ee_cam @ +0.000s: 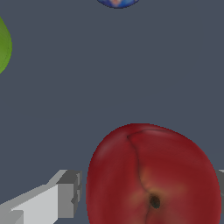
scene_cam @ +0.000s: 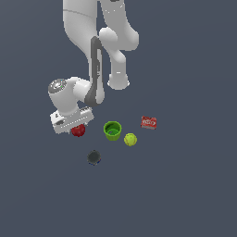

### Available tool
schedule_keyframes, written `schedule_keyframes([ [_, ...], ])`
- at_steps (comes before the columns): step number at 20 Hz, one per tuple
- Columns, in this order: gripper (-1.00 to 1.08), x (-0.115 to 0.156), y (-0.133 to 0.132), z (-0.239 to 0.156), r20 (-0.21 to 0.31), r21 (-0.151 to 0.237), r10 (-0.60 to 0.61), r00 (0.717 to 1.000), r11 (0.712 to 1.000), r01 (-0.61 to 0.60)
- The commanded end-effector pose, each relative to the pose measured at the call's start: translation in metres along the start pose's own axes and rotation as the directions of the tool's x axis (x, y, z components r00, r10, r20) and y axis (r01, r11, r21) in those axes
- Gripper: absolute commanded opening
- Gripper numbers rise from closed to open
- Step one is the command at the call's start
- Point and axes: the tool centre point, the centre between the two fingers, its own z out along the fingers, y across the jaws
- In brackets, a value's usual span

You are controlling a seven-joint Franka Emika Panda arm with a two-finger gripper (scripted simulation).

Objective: Pick up a designated object from a clutter of objects.

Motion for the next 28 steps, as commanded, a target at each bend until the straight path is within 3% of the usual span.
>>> schedule_keyframes([
  [1, 1.00, 0.000, 0.000, 0.004, -0.001, -0.001, -0.001, 1.000, 1.000, 0.001],
  [2, 1.00, 0.000, 0.000, 0.004, -0.001, -0.001, -0.001, 1.000, 1.000, 0.001],
  [3, -1.00, 0.000, 0.000, 0.004, -0.001, -0.001, -0.001, 1.000, 1.000, 0.001],
  [17, -1.00, 0.001, -0.001, 0.000, -0.002, -0.003, 0.000, 1.000, 1.000, 0.000],
  [28, -1.00, 0.012, -0.035, -0.038, -0.002, -0.002, 0.001, 1.000, 1.000, -0.001],
])
